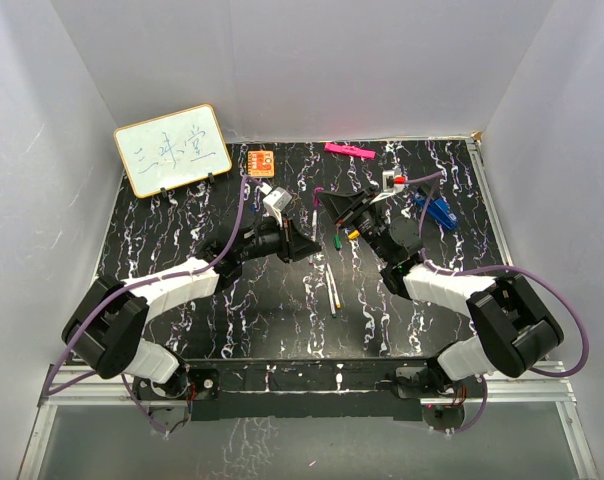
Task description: Insert the pens into the pen caps
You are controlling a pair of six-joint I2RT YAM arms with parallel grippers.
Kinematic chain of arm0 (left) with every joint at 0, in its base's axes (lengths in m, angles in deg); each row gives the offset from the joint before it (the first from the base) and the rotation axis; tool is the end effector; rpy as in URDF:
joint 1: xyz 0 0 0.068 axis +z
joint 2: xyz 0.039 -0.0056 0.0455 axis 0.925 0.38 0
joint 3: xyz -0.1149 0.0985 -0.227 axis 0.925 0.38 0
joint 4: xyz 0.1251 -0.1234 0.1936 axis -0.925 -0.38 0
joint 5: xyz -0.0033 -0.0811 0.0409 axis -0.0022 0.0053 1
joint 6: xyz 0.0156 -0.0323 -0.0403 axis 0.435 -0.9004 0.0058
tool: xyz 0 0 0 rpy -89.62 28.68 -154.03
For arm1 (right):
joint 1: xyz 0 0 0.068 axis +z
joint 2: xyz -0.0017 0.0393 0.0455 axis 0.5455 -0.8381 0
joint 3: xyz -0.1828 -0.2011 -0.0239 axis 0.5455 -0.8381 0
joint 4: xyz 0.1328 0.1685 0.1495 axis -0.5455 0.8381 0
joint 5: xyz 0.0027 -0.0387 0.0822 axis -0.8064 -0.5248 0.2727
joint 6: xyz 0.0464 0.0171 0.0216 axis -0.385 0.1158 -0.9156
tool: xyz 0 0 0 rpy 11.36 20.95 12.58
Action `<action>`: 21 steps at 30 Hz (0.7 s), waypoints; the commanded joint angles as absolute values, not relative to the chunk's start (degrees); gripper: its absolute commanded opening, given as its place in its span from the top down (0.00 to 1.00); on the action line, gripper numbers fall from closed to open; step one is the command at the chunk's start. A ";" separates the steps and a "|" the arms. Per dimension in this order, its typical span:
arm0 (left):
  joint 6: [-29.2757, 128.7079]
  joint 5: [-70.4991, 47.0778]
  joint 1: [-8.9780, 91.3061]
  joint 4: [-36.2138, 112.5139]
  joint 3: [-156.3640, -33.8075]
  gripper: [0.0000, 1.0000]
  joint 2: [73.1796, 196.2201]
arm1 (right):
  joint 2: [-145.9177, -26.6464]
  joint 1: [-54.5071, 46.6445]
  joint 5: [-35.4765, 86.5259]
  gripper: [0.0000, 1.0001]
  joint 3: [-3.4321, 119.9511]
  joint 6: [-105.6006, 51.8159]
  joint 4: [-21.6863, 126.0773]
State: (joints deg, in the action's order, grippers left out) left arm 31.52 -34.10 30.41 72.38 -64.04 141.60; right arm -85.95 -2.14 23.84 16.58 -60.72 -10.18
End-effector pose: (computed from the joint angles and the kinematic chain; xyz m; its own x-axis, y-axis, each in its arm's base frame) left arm 0.2380 -0.2038 0.2501 -0.5179 -0.1430 -0.8434 0.7695 0.3528 -0.5323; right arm 0.2511 0.1545 0.2649 -0.2206 0.6230 -0.7505 -0.5975 0.5219 0.6088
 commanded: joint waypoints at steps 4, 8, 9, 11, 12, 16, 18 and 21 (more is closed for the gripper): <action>32.78 -33.87 30.11 73.54 -63.59 1.00 140.74 | -85.07 -1.77 24.56 1.00 16.15 -61.04 -12.68; 32.99 -33.59 30.13 73.27 -63.70 1.00 140.53 | -84.62 -1.62 24.95 1.00 15.60 -61.20 -12.13; 33.01 -33.55 30.20 73.28 -63.71 1.00 140.51 | -84.57 -1.55 25.04 1.00 15.54 -61.16 -11.80; 33.00 -33.46 30.14 73.23 -63.71 1.00 140.51 | -84.36 -1.38 25.24 1.00 15.29 -61.23 -11.60; 33.00 -33.43 30.15 73.22 -63.74 1.00 140.46 | -84.19 -1.34 25.26 1.00 15.09 -61.26 -11.59; 32.99 -33.24 30.13 73.16 -63.67 1.00 140.42 | -83.71 -1.16 25.41 1.00 14.97 -61.23 -11.07; 32.99 -33.22 30.17 73.06 -63.63 1.00 140.55 | -83.61 -1.09 25.17 1.00 14.89 -61.17 -10.92; 33.00 -33.41 30.18 72.96 -63.74 1.00 140.72 | -83.64 -1.11 24.49 1.00 15.17 -60.82 -10.95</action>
